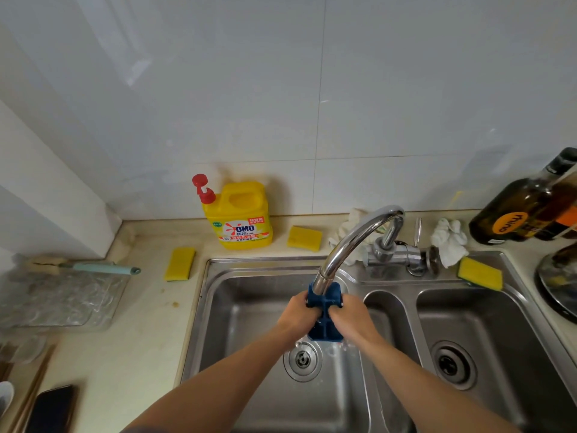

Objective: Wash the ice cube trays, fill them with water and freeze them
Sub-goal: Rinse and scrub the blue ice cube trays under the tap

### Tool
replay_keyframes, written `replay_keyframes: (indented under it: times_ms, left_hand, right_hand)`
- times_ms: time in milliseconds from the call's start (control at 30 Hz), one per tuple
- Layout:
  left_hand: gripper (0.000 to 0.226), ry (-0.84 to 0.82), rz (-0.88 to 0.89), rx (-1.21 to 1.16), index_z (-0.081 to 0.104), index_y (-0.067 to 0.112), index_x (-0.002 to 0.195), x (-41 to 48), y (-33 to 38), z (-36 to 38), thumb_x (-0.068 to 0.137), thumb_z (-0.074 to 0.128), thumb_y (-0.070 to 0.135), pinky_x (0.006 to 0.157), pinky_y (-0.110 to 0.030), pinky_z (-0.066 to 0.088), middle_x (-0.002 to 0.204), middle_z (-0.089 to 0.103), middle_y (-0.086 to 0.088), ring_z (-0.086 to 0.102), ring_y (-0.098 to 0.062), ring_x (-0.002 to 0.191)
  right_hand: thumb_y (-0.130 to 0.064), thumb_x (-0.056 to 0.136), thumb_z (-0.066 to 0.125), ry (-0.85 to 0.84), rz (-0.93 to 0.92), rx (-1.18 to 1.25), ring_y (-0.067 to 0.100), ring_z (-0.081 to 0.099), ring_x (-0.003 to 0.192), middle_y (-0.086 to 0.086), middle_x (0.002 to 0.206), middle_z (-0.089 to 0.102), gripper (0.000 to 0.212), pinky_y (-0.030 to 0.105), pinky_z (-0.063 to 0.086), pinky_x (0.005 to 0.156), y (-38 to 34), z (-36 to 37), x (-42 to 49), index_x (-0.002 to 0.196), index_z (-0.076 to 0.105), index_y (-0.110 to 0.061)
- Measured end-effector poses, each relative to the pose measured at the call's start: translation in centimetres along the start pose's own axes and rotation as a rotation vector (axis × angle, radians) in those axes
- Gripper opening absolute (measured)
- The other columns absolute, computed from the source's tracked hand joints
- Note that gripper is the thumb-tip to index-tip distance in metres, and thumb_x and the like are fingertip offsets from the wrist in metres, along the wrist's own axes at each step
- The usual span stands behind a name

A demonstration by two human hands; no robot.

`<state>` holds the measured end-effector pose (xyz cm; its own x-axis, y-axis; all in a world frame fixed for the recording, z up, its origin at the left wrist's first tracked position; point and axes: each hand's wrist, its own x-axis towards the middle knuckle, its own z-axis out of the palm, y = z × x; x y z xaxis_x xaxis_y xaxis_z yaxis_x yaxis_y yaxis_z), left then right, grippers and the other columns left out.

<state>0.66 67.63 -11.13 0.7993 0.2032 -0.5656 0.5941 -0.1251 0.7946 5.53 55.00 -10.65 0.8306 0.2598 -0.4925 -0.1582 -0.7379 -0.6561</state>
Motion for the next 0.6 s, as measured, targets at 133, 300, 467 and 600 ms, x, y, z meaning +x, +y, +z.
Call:
replay_keyframes:
  times_ms: [133, 300, 467, 600]
  left_hand:
    - [0.02, 0.046, -0.042, 0.01, 0.066, 0.011, 0.101, 0.1, -0.2, -0.1, 0.09, 0.051, 0.002, 0.085, -0.037, 0.057, 0.097, 0.074, -0.012, 0.07, -0.027, 0.094]
    - [0.018, 0.078, -0.056, 0.013, 0.062, 0.007, 0.102, 0.2, -0.4, -0.4, 0.089, 0.051, 0.003, 0.089, -0.041, 0.057, 0.097, 0.071, -0.014, 0.068, -0.027, 0.094]
    - [0.019, 0.074, -0.009, 0.028, 0.066, 0.014, 0.104, 0.0, -0.2, -1.3, 0.091, 0.053, 0.01, 0.089, -0.04, 0.058, 0.097, 0.074, -0.008, 0.071, -0.023, 0.093]
    - [0.023, 0.004, 0.029, 0.132, 0.066, 0.013, 0.109, -0.1, -0.2, -2.0, 0.093, 0.05, 0.009, 0.093, -0.044, 0.057, 0.101, 0.074, -0.011, 0.07, -0.027, 0.097]
  right_hand:
    - [-0.014, 0.095, 0.052, -0.009, -0.024, -0.081, 0.013, 0.061, 0.071, -0.002, 0.078, 0.063, 0.02, 0.023, 0.04, 0.057, -0.2, 0.7, -0.1, 0.076, 0.055, -0.022]
    - [-0.015, 0.093, 0.052, -0.024, -0.004, -0.024, 0.011, 0.065, 0.071, -0.004, 0.08, 0.065, 0.013, 0.022, 0.048, 0.053, -0.5, 1.1, 0.0, 0.084, 0.058, -0.022]
    - [-0.007, 0.088, 0.058, -0.049, -0.02, 0.255, 0.016, 0.068, 0.089, 0.0, 0.099, 0.069, 0.024, 0.031, 0.057, 0.063, -0.9, 0.5, 0.1, 0.104, 0.06, -0.025]
    - [0.0, 0.09, 0.054, -0.094, 0.045, 0.37, 0.026, 0.074, 0.086, 0.012, 0.098, 0.073, 0.026, 0.043, 0.065, 0.065, -0.9, -0.3, 0.6, 0.107, 0.068, -0.015]
